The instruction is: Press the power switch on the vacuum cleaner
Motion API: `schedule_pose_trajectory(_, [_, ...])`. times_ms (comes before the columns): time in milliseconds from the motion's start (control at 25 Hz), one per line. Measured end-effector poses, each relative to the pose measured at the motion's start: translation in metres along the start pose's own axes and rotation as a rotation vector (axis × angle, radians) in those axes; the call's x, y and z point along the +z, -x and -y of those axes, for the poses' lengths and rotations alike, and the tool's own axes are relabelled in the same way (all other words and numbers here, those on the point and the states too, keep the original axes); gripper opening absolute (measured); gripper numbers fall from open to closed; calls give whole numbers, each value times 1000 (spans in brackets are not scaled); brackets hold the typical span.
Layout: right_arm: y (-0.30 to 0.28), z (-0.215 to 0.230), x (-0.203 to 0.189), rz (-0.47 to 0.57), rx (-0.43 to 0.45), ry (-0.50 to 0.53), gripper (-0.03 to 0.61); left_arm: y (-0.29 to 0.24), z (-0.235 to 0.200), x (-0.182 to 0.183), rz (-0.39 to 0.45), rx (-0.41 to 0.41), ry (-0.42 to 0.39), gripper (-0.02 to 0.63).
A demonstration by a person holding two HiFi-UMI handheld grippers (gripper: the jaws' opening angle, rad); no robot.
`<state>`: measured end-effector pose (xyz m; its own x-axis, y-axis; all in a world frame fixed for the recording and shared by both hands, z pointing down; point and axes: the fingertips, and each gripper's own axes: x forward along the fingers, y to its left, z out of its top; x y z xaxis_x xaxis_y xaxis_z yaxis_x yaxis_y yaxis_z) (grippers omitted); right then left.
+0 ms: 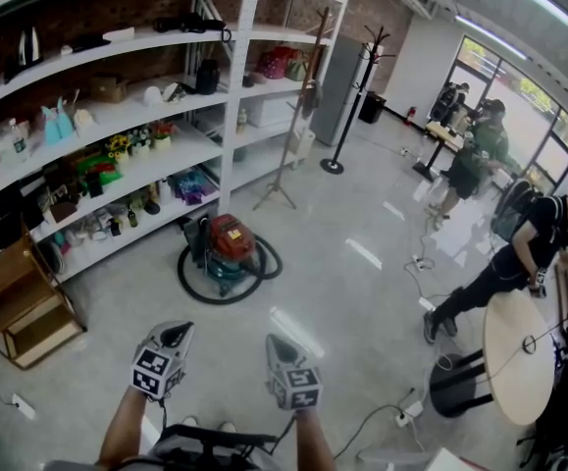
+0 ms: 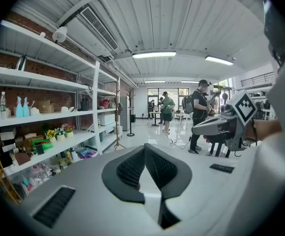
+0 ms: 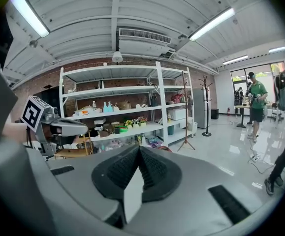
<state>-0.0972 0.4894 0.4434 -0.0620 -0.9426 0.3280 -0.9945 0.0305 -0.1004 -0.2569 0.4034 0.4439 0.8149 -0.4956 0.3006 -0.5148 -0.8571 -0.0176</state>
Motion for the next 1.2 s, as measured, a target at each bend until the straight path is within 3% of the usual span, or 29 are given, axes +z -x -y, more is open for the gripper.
schedule_pose_trajectory(640, [-11, 28, -2, 9, 45, -3, 12, -24, 10, 9, 7, 35, -7, 8])
schedule_pose_trajectory(1200, [-87, 48, 27, -5, 48, -1, 12, -89, -50, 25, 5, 13, 0, 8])
